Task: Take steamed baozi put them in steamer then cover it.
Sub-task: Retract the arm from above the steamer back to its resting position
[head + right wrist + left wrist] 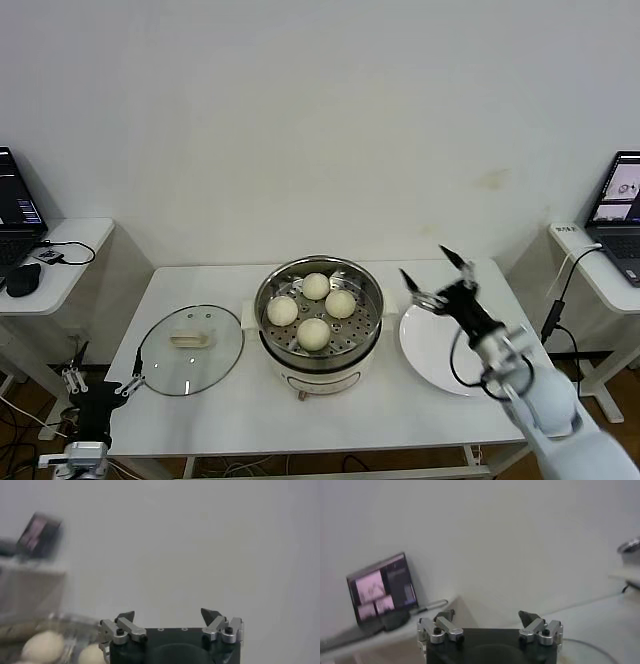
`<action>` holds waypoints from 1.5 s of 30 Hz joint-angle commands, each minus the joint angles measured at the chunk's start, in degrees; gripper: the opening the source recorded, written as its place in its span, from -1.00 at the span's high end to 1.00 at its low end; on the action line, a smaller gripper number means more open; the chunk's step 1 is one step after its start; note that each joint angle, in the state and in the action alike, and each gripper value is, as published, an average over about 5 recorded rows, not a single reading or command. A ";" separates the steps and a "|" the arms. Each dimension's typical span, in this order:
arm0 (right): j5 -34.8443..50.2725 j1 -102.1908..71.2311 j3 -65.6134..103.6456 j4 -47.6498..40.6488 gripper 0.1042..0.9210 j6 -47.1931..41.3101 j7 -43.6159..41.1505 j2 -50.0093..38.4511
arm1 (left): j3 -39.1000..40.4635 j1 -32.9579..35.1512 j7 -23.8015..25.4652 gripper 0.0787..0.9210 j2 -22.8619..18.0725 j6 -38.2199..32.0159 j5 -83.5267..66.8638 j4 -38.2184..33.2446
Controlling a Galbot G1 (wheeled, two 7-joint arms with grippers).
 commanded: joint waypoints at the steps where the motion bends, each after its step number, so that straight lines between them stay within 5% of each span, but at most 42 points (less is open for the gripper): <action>1: -5.22 -20.92 21.91 1.71 -0.76 13.31 -0.75 16.13 | 2.22 -5.53 -2.79 -0.77 7.53 -5.92 50.36 13.52; 14: -5.14 -22.79 25.73 1.56 -0.76 14.19 -0.09 19.19 | 13.91 -23.86 -2.06 -0.77 10.61 -6.76 60.25 29.09; 45: -5.91 -24.60 25.33 0.02 -0.76 15.04 -0.93 20.51 | 19.18 -33.29 -0.88 -0.77 9.36 -6.51 59.58 38.12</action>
